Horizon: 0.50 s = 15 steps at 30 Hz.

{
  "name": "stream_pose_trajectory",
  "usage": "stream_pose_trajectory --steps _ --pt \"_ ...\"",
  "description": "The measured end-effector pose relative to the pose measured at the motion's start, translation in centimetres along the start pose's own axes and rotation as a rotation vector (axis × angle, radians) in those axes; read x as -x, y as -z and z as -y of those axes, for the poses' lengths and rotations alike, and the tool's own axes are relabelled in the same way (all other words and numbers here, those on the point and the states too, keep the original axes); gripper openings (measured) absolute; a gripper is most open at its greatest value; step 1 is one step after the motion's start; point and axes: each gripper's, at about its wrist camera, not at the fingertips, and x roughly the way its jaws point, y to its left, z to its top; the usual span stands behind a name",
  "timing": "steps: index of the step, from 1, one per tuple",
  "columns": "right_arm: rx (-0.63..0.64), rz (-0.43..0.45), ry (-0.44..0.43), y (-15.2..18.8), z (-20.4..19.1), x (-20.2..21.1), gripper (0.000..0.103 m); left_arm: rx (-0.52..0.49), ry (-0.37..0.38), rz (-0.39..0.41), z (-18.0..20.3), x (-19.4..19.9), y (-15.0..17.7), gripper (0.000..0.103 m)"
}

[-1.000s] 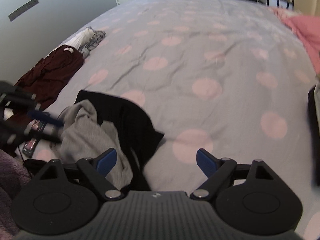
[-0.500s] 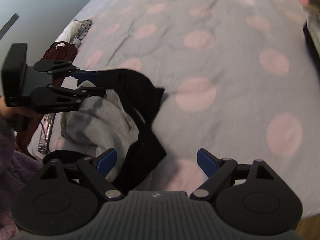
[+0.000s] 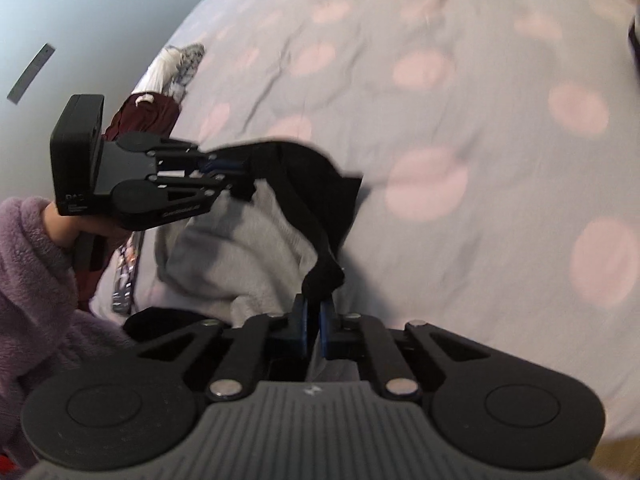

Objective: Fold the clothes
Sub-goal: 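Grasp the garment's black edge with the right gripper while the left gripper holds it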

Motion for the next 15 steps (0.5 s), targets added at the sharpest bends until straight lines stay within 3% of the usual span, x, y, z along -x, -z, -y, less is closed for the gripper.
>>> stream_pose_trajectory --steps 6,15 --pt "0.115 0.198 0.101 -1.3 -1.5 3.4 0.005 0.063 -0.082 0.192 0.5 6.3 -2.1 0.004" --pt "0.316 0.649 0.116 -3.3 -8.2 12.8 0.005 0.126 -0.225 0.627 1.6 23.2 -4.6 0.004"
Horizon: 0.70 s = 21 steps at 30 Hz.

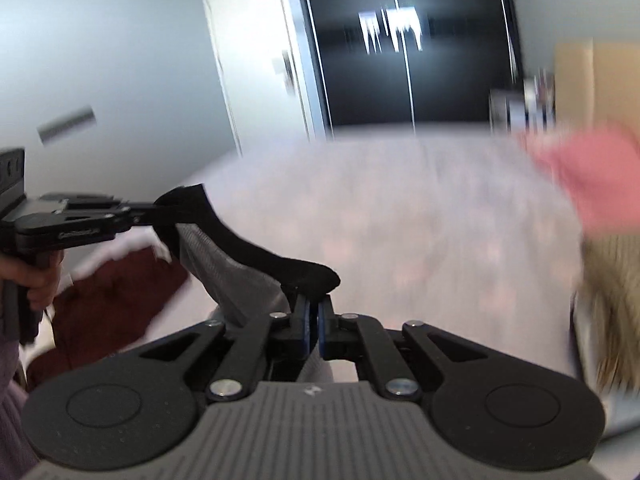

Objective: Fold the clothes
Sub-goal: 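Grasp the garment's black edge with the right gripper while the left gripper holds it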

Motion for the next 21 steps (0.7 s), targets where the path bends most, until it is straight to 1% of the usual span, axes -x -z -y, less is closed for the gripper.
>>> stream_pose_trajectory --steps 2,4,8,10,12,15,16,18,21 --pt "0.057 0.129 0.014 -2.1 -1.3 2.0 0.005 -0.007 -0.032 0.073 0.3 2.5 -1.9 0.003" --pt "0.084 0.229 0.017 -4.0 -2.3 3.5 0.005 -0.009 -0.055 0.138 0.7 4.6 -3.3 0.003" --pt "0.073 0.391 0.015 -7.0 -3.0 6.2 0.005 -0.024 -0.086 0.286 2.0 8.1 -5.3 0.003" --pt "0.082 0.471 0.017 -8.2 -3.3 7.6 0.005 -0.037 -0.089 0.358 2.8 9.8 -6.2 0.003" --pt "0.112 0.518 0.023 -8.9 -3.6 8.5 0.005 -0.054 -0.083 0.403 3.6 10.9 -7.0 0.003" --pt "0.165 0.564 0.033 -9.8 -4.1 9.4 0.005 -0.084 -0.082 0.389 4.4 11.0 -7.5 0.003" --pt "0.176 0.567 0.035 -10.0 -4.1 9.4 0.005 -0.082 -0.078 0.364 4.4 10.7 -7.4 0.003" --pt "0.174 0.506 0.035 -9.8 -3.4 8.2 0.005 -0.063 -0.081 0.28 3.9 9.9 -6.8 0.003" --pt "0.164 0.358 0.041 -8.4 -2.0 5.3 0.005 -0.057 -0.088 0.112 3.0 6.0 -4.5 0.003"
